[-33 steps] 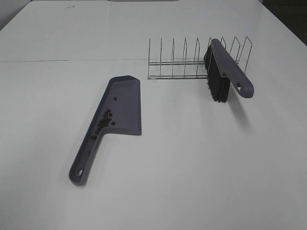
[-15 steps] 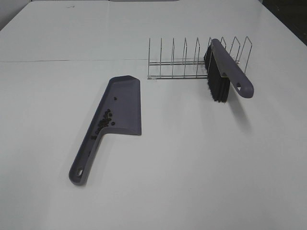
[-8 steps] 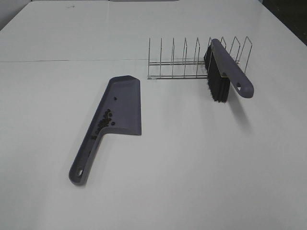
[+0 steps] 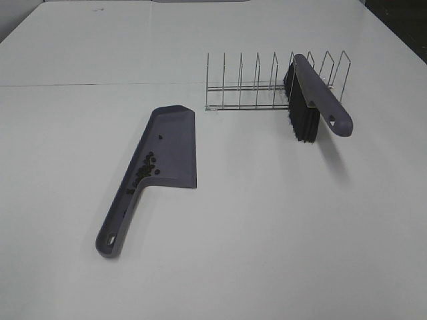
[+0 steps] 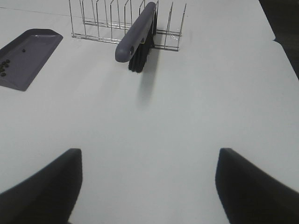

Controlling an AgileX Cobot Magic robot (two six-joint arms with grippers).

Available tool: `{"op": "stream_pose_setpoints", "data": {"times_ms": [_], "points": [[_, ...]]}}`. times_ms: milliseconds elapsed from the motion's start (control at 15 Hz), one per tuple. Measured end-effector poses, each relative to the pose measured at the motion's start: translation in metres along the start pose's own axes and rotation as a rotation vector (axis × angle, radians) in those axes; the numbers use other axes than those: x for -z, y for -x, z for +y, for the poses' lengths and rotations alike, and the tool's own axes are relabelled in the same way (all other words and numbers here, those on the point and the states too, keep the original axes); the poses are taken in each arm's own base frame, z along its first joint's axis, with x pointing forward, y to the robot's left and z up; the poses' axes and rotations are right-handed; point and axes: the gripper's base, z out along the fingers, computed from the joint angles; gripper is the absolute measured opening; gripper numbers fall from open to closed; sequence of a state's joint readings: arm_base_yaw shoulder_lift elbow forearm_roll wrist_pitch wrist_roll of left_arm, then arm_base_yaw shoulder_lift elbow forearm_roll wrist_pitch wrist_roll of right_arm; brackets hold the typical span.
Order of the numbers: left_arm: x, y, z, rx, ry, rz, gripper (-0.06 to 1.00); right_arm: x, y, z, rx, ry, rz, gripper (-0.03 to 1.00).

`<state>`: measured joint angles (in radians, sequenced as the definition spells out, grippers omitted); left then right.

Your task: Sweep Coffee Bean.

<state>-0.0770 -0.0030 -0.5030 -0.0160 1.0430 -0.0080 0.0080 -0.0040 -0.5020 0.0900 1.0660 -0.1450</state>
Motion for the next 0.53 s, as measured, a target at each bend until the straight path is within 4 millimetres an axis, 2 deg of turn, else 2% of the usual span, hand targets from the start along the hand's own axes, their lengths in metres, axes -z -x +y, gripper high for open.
{"op": "stream_pose_setpoints", "data": {"times_ms": [533], "points": [[0.0,0.0,0.0,0.0,0.0,0.0,0.76,0.0,0.0,0.0,0.0,0.0,0.0,0.7]]}}
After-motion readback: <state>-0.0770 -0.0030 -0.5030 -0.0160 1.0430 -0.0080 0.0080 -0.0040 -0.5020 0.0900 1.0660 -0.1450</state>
